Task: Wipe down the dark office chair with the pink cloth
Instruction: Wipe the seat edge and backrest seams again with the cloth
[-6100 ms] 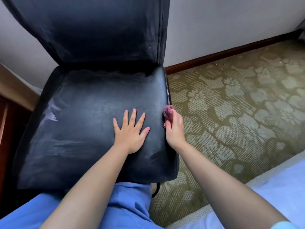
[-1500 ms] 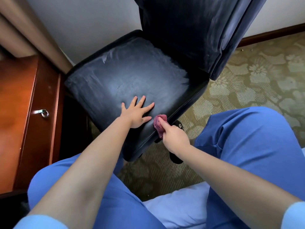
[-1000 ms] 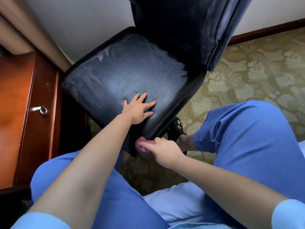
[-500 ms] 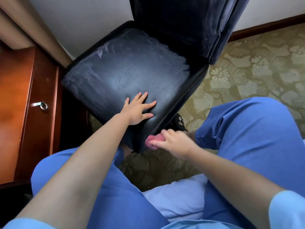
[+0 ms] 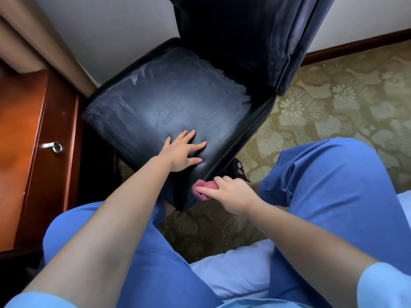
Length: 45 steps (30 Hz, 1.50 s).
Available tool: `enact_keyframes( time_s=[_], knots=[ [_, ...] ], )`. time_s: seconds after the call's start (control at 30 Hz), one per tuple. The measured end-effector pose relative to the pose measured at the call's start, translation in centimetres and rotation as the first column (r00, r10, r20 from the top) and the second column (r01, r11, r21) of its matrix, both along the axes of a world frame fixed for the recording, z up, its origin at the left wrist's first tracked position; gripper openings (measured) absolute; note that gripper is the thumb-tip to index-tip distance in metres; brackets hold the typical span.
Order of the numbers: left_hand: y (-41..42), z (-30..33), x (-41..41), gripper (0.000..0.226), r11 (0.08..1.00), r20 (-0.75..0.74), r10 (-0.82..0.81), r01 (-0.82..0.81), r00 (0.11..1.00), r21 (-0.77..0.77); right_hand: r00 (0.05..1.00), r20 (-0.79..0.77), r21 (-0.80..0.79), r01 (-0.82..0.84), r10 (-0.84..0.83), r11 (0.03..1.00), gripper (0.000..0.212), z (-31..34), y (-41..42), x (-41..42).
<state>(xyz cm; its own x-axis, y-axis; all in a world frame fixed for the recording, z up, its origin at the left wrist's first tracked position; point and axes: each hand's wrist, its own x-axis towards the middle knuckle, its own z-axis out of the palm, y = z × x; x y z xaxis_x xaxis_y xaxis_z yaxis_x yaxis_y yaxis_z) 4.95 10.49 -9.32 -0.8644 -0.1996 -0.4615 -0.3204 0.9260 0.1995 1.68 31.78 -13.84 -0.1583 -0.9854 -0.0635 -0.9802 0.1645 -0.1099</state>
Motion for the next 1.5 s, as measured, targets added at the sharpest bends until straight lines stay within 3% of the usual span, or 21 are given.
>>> enact_keyframes(
  time_s=[0.07, 0.13, 0.2, 0.37, 0.5, 0.67, 0.87, 1.1, 1.37, 1.5],
  knots=[
    [0.1, 0.4, -0.1, 0.058, 1.0, 0.017, 0.01, -0.01, 1.0, 0.003, 0.956, 0.096, 0.018, 0.278, -0.278, 0.96, 0.068, 1.1, -0.2, -2.0],
    [0.5, 0.7, -0.1, 0.059, 1.0, 0.038, 0.023, -0.023, 0.999, -0.009, 0.798, 0.156, 0.118, 0.569, -0.581, 0.814, 0.065, 1.6, 0.0, -4.3],
    [1.0, 0.9, -0.2, 0.06, 0.999, 0.058, 0.03, -0.028, 0.998, -0.028, 0.731, 0.188, 0.168, 0.634, -0.656, 0.755, 0.062, 2.1, 0.1, -5.0],
    [1.5, 1.0, -0.4, 0.06, 0.997, 0.07, 0.059, -0.055, 0.996, -0.055, 0.798, 0.352, 0.199, 0.447, -0.489, 0.872, 0.061, 1.4, -0.3, -0.5],
    [1.6, 1.4, -0.3, 0.061, 0.995, 0.121, 0.076, -0.067, 0.99, -0.075, 0.848, 0.238, 0.191, 0.437, -0.473, 0.879, 0.06, 2.0, -0.8, -1.9],
    [2.7, 2.5, 0.0, 0.069, 0.989, 0.208, 0.129, -0.11, 0.97, -0.1, 0.638, 0.25, 0.347, 0.643, -0.728, 0.683, 0.067, 4.8, -1.7, -6.3],
    [4.7, 2.9, 1.0, 0.084, 0.978, 0.185, 0.131, -0.096, 0.974, -0.186, 0.536, 0.389, 0.361, 0.659, -0.749, 0.659, 0.071, 8.6, -0.9, -7.3],
    [6.6, 2.3, 1.5, 0.092, 0.96, 0.133, 0.203, -0.171, 0.97, -0.224, 0.45, 0.498, 0.381, 0.654, -0.741, 0.654, 0.071, 8.2, -0.1, -5.5],
    [6.6, 1.8, -2.3, 0.095, 0.979, 0.125, 0.17, -0.152, 0.977, -0.139, 0.272, 0.547, 0.488, 0.664, -0.792, 0.566, 0.073, 4.2, -1.8, -5.1],
    [5.9, 1.2, -4.2, 0.105, 0.988, 0.13, 0.122, -0.108, 0.984, -0.111, 0.246, 0.531, 0.451, 0.728, -0.811, 0.516, 0.073, 2.7, -3.0, -5.8]
  ],
)
